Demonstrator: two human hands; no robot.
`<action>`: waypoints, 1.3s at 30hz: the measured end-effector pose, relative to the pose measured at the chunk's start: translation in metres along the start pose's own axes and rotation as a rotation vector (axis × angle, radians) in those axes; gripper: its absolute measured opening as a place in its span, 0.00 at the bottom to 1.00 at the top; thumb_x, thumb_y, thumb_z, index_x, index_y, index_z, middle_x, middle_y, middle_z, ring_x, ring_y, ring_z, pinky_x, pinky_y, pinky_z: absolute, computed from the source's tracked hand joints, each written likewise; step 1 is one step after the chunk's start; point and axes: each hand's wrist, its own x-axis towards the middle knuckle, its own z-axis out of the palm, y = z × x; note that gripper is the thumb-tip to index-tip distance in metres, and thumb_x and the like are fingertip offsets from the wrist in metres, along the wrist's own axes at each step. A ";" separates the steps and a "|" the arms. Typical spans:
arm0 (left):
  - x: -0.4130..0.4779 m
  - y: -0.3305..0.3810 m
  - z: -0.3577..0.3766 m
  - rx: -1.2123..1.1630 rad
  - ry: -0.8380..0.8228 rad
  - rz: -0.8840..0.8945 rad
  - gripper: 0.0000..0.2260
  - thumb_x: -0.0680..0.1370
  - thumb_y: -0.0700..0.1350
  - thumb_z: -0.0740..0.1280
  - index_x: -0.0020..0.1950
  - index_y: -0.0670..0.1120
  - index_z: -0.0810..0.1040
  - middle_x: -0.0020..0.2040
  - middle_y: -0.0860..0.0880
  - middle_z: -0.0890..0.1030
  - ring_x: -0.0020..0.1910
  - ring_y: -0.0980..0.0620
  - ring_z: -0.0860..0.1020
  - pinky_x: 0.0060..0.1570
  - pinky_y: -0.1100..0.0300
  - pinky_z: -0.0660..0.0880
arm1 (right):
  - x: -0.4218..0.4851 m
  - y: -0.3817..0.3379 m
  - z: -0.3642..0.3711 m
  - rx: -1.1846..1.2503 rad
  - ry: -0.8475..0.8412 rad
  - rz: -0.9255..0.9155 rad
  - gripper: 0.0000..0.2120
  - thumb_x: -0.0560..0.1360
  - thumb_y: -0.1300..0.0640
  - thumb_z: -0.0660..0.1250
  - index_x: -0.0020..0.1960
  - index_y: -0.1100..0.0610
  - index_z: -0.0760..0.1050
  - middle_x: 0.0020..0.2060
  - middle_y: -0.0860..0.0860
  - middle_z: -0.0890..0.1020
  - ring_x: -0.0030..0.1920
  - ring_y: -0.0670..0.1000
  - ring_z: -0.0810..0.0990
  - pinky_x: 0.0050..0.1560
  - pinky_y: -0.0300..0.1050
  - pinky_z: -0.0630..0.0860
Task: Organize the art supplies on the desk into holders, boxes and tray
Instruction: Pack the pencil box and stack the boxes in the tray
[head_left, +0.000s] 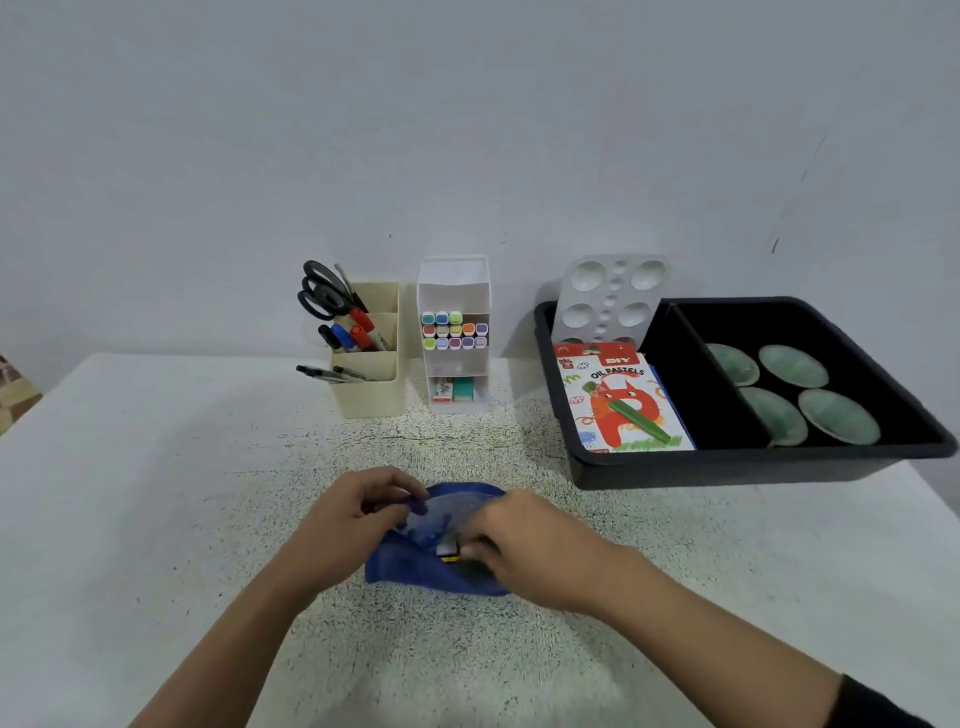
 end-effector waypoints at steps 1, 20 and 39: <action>-0.002 -0.003 -0.001 0.011 0.010 0.018 0.11 0.82 0.38 0.65 0.49 0.52 0.83 0.45 0.53 0.86 0.46 0.55 0.83 0.42 0.58 0.78 | 0.001 0.002 0.004 0.022 -0.017 0.003 0.09 0.82 0.55 0.61 0.48 0.54 0.79 0.43 0.53 0.83 0.42 0.53 0.77 0.46 0.51 0.75; -0.036 -0.038 0.003 -0.251 0.256 0.138 0.21 0.73 0.32 0.75 0.58 0.47 0.71 0.43 0.47 0.87 0.45 0.50 0.86 0.49 0.61 0.82 | 0.066 -0.043 0.020 0.459 0.101 0.273 0.05 0.76 0.54 0.72 0.44 0.56 0.82 0.37 0.48 0.81 0.37 0.45 0.77 0.40 0.40 0.76; 0.000 -0.013 0.034 -0.224 0.309 0.299 0.05 0.82 0.41 0.64 0.54 0.49 0.78 0.48 0.55 0.83 0.49 0.54 0.83 0.47 0.61 0.80 | 0.028 -0.007 -0.021 0.346 0.401 0.495 0.15 0.76 0.52 0.69 0.33 0.58 0.75 0.28 0.48 0.79 0.31 0.46 0.77 0.37 0.45 0.75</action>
